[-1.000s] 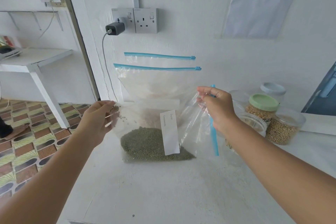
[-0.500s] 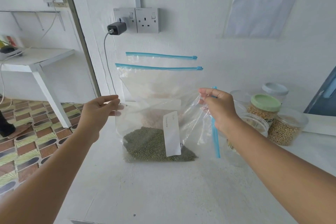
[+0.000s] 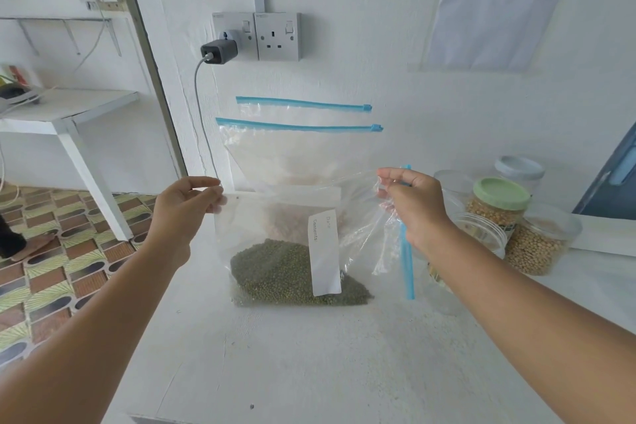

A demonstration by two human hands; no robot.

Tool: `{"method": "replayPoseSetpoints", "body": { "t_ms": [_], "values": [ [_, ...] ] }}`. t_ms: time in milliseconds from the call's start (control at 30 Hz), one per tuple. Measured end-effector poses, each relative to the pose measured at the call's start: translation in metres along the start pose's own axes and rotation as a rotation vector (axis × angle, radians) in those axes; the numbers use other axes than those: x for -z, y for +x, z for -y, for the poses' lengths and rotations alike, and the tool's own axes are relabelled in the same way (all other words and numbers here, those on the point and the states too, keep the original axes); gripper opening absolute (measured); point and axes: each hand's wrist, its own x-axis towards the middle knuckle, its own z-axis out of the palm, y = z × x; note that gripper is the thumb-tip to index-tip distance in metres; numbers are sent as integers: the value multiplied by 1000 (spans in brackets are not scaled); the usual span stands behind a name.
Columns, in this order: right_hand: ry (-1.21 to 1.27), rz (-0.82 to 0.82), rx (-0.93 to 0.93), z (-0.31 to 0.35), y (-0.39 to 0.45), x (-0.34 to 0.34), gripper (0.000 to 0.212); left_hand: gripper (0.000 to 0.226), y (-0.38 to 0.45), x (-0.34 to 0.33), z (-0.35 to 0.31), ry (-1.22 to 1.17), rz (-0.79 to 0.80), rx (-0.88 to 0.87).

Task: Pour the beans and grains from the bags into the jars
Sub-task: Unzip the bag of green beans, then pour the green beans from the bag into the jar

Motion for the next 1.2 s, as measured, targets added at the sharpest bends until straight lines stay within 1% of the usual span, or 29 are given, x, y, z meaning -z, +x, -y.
{"method": "replayPoseSetpoints", "body": {
  "t_ms": [67,133,267,400,433,600,667,733,800,900,933,1067,1200],
  "values": [
    [-9,-4,2,0,-1,0,38,3,2,-1,0,-10,-17,19],
    [-11,-7,4,0,-1,0,39,8,3,-1,0,-10,-12,39],
    [-8,-4,5,0,0,-1,37,15,-1,-1,-1,-11,66,51],
    [-11,-11,9,-1,1,-3,37,16,2,-1,3,-112,-4,65],
    [-14,-14,8,-1,1,-3,37,17,3,-2,4,-130,7,85],
    [-17,-22,1,-3,1,-1,37,37,5,6,3,-189,187,171],
    [-17,-20,2,-3,1,0,37,44,4,10,1,-199,200,170],
    [-19,-19,5,-3,1,0,37,48,3,11,1,-210,168,162],
    [-20,-20,8,-2,1,-1,38,47,3,10,2,-207,147,162],
    [-15,-20,4,-1,2,-2,38,32,4,9,3,-175,128,162],
    [-14,-21,4,-1,2,-2,37,30,4,9,3,-156,121,149],
    [-13,-19,9,-1,0,-2,35,42,1,8,-2,-76,153,58],
    [-10,-20,5,-2,1,-2,36,45,-3,6,-4,-112,138,65]
  ]
}}
